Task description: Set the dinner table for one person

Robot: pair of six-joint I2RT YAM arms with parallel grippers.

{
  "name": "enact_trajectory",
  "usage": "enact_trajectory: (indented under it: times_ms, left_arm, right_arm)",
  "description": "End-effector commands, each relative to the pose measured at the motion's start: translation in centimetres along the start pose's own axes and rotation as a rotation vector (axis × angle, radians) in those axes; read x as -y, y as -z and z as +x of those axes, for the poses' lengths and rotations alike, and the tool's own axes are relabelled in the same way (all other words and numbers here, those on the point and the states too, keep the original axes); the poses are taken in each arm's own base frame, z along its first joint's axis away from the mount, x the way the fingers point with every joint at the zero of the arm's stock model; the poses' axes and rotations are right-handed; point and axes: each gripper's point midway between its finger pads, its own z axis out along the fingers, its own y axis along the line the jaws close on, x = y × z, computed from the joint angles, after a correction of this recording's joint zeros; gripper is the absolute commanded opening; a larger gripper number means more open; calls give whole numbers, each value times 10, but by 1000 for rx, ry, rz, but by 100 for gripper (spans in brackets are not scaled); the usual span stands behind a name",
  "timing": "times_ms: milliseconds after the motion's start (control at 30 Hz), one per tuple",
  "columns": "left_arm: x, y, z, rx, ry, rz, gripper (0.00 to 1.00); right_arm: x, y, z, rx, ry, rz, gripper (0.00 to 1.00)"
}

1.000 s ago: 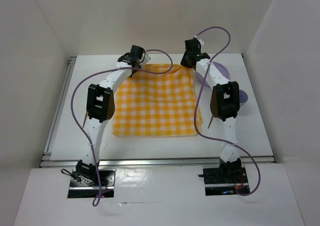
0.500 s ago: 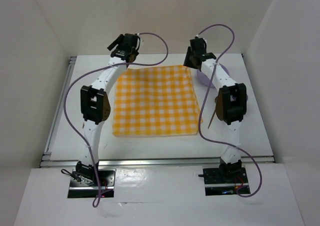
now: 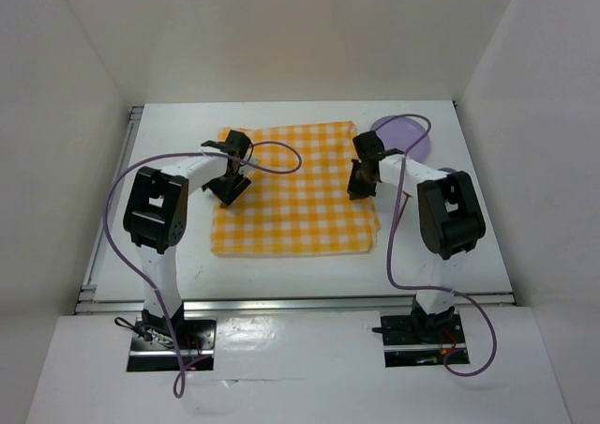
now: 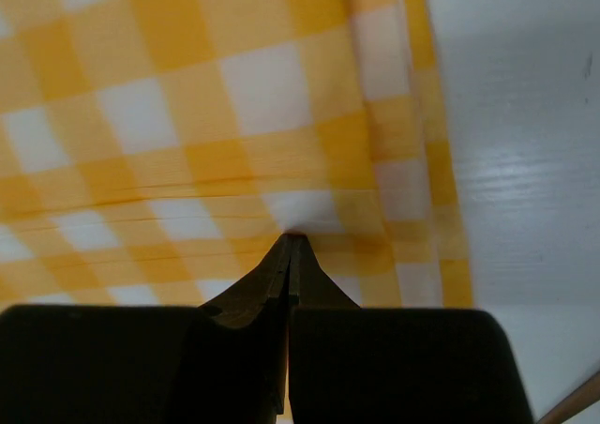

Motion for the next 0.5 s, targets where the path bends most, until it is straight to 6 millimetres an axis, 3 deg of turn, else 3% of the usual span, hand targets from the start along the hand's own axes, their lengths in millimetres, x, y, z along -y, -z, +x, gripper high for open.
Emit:
enact_trajectory:
  times_ms: [0,167,200,300,333,367,467]
  left_arm:
    - [-2,11,-7,74,97,9,75]
    - [0,2,5,47,109,2,73]
    - [3,-1,11,32,103,8,73]
    - [18,-4,28,12,109,72,72]
    - [17,2,29,31,115,65,72]
    - [23,1,38,18,119,80,72]
    - [25,11,43,40,124,95,72]
  right_arm:
    - [13,-5,4,16,-71,64,0]
    - [33,-8,27,-36,-98,146,0]
    - [33,-6,24,-23,-98,149,0]
    - [41,3,42,-51,-106,155,0]
    - [40,12,40,-31,-107,142,0]
    - [43,16,53,-52,-110,152,0]
    - [38,37,62,-39,-138,109,0]
